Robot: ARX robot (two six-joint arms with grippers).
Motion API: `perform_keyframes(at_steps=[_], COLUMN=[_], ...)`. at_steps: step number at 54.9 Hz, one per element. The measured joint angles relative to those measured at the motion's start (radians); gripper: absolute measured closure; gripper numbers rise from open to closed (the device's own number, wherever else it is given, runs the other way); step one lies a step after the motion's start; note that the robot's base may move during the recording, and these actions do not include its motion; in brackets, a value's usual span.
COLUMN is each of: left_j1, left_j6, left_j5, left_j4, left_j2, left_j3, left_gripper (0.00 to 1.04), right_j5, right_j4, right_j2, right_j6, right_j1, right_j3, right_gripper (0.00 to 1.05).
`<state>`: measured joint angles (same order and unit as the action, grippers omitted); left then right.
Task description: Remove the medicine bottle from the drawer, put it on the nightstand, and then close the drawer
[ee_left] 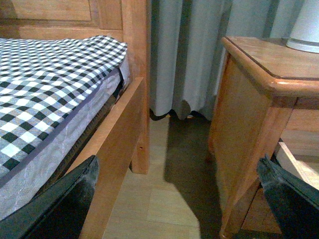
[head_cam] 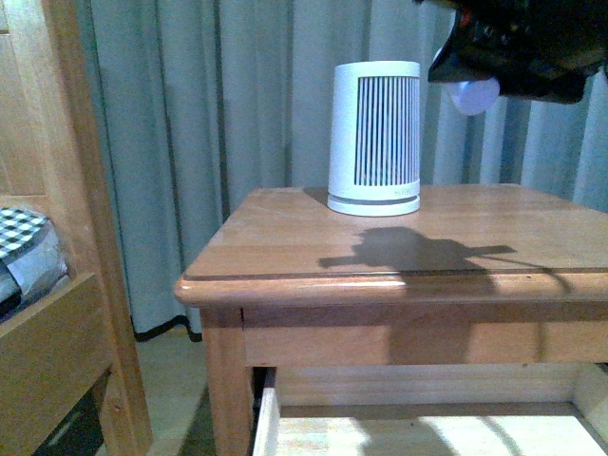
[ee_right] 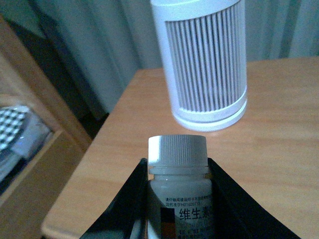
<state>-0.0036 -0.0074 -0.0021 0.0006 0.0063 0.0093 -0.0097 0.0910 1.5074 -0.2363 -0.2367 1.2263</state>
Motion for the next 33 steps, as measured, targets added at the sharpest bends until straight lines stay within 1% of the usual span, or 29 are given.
perform_keyframes(at_steps=[4,8,17,24,27,31,33], left_j1=[0.000,0.000,0.000,0.000,0.000,0.000,0.000], left_j6=[0.000,0.000,0.000,0.000,0.000,0.000,0.000], left_j5=[0.000,0.000,0.000,0.000,0.000,0.000,0.000], left_j4=[0.000,0.000,0.000,0.000,0.000,0.000,0.000], left_j2=[0.000,0.000,0.000,0.000,0.000,0.000,0.000], left_j3=[0.000,0.000,0.000,0.000,0.000,0.000,0.000], left_gripper=[0.07,0.07,0.07,0.07,0.07,0.07,0.07], right_j5=[0.039,0.068,0.109,0.140,0.143,0.134,0.116], right_j4=[-0.026,-0.043,-0.079,-0.101,-0.103,-0.097,-0.083], right_j2=[0.144,0.277,0.405,0.426,0.423,0.415,0.400], right_j6=[0.050,0.092,0.123,0.132,0.137,0.131,0.124], right_j1=[0.029,0.046,0.051,0.045,0.043,0.038,0.035], right_j3=[0.107,0.173,0.211,0.231,0.234,0.233,0.227], right_gripper=[0.75,0.75,0.75,0.75,0.66,0.56,0.48])
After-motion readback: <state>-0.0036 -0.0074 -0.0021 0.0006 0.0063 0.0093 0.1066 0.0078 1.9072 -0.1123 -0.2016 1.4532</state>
